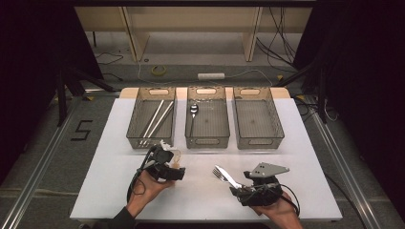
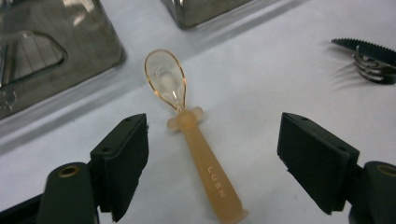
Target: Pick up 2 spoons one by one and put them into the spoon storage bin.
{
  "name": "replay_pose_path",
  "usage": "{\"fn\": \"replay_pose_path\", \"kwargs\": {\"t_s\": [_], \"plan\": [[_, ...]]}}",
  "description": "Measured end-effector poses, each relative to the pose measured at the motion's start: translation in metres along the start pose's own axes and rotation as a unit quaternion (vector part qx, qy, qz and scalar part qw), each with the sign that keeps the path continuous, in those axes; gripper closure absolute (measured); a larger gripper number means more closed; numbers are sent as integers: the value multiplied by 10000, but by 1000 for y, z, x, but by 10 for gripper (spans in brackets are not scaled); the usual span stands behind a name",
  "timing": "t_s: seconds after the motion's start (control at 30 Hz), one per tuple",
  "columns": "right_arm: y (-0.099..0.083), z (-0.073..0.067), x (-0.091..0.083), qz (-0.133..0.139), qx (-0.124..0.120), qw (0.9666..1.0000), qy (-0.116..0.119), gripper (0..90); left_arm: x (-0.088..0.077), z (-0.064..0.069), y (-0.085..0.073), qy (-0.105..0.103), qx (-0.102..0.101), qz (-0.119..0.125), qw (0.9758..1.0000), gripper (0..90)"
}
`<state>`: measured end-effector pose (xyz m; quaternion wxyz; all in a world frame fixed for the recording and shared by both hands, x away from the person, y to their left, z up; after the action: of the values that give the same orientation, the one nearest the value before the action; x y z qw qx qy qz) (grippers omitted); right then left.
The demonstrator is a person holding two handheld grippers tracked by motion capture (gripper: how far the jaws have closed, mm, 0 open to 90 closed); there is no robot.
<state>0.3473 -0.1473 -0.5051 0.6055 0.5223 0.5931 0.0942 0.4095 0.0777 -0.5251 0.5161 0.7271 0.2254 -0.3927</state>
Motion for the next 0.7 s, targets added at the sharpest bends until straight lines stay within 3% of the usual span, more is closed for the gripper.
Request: {"fn": "replay_pose_path", "kwargs": {"t_s": [0.17, 0.7], "plan": [[0, 0, 0, -1, -2, 10000, -1, 270, 3, 1, -9, -57, -54, -132, 9999, 291], [0, 0, 1, -7, -21, 10000, -6, 272, 17, 4, -19, -36, 52, -409, 9991, 445]]}}
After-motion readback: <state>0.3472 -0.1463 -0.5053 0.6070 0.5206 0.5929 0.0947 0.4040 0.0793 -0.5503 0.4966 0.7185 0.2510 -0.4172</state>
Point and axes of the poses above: each handheld gripper's, and its own axes: x roughly forward along the jaws, y roughly out of its top, z roughly to its right, the point moved 10 cm from there along x, roughly forward along the jaws, and after that the axes turned 15 degrees about y, right-handed, at the moved point
